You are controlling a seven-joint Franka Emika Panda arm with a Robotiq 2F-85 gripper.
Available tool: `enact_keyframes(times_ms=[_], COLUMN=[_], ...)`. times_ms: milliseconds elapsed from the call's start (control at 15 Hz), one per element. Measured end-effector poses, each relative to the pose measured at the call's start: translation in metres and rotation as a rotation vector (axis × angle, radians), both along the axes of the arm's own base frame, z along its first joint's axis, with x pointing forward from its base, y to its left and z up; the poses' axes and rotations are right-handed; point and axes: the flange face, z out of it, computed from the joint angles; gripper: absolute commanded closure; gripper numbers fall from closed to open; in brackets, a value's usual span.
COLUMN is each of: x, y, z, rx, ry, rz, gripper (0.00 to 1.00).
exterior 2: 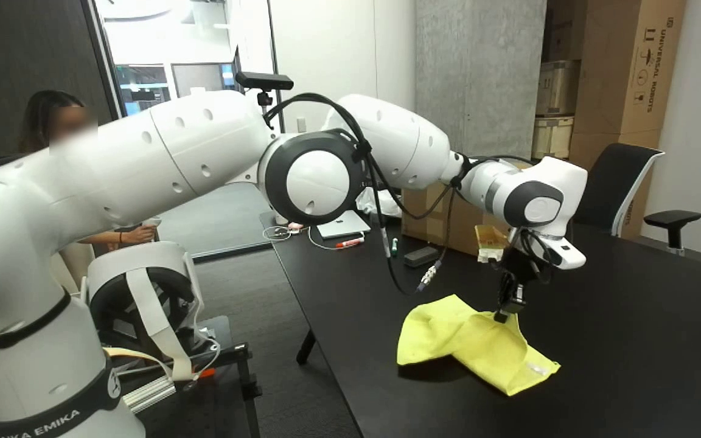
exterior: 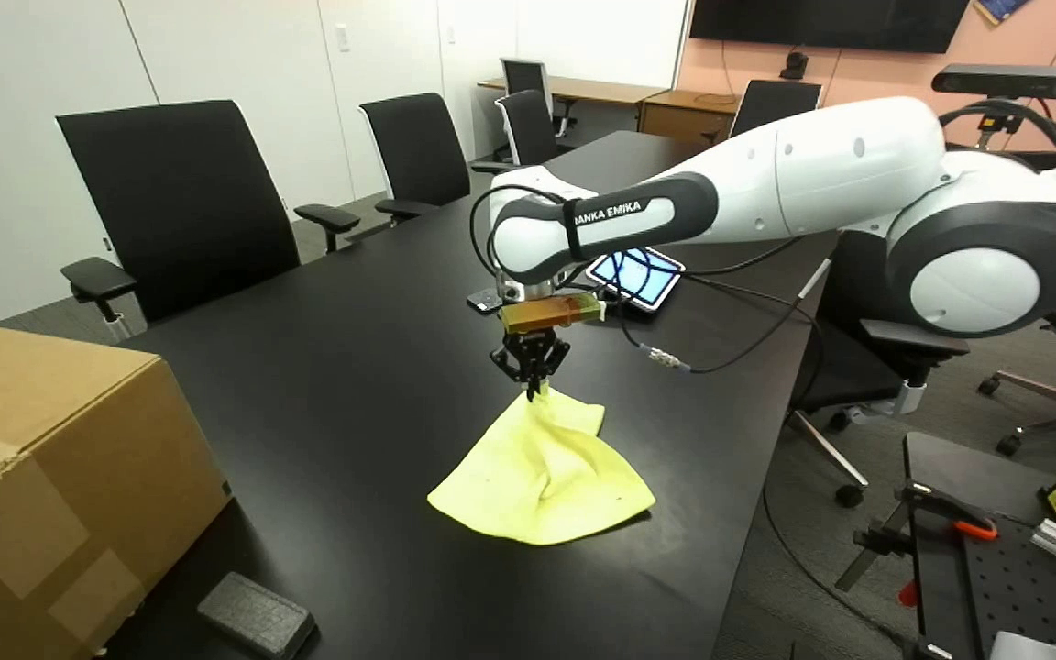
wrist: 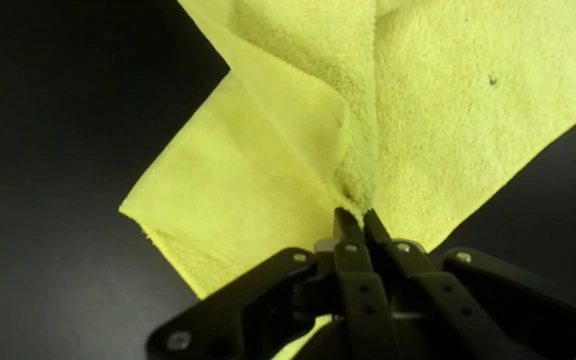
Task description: Fold the towel in half
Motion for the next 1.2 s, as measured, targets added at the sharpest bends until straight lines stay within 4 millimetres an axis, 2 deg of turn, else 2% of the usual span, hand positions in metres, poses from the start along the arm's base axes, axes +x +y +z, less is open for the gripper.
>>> enact_keyframes(times_ms=[200, 267, 400, 467, 1000, 1200], x=[0.005, 0.006, 0.007, 0.007, 0.009, 0.008], y=[-0.026, -0.034, -0.045, -0.048, -0.047, -0.041], z=[0.003, 0.003, 0.003, 0.003, 0.009, 0.013], rx=[-0.080, -0.101, -0.129, -0.136, -0.134, -0.105], ry=[-0.040, -0.048, -0.055, -0.056, -0.073, -0.075], rz=[-0.077, -0.100, -0.134, -0.143, -0.132, -0.027], gripper=[0.92, 0.69, 0.67, 0.61, 0.01, 0.00])
